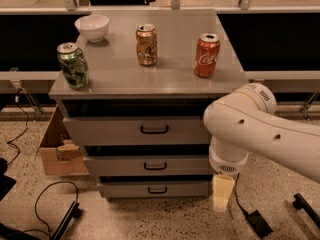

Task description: Open bottom drawer

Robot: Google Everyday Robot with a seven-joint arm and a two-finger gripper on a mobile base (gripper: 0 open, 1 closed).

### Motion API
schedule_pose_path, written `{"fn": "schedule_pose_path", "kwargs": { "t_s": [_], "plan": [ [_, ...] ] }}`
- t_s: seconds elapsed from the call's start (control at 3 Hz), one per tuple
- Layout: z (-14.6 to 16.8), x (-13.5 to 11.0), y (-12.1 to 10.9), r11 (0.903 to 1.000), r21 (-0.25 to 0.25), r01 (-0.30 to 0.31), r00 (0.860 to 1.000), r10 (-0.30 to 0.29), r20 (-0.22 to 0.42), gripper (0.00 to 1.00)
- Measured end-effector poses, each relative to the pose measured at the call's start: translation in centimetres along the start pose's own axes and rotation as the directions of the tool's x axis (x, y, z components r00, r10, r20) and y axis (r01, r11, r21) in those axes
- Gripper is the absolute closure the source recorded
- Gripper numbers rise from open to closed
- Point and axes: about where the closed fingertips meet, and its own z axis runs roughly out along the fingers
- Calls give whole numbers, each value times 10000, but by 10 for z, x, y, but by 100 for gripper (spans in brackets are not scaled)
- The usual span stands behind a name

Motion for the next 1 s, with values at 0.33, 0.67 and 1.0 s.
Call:
{"fn": "schedule_pose_path", "kwargs": {
  "t_s": [0.33,0.67,1.0],
  "plan": [
    [28,-17,0,9993,-374,-84,9986,103,521,0],
    [81,-33,6,9951,-934,-308,9898,434,1355,0],
    [136,-45,6,9922,-1121,-543,9802,744,1836,0]
  ]
}}
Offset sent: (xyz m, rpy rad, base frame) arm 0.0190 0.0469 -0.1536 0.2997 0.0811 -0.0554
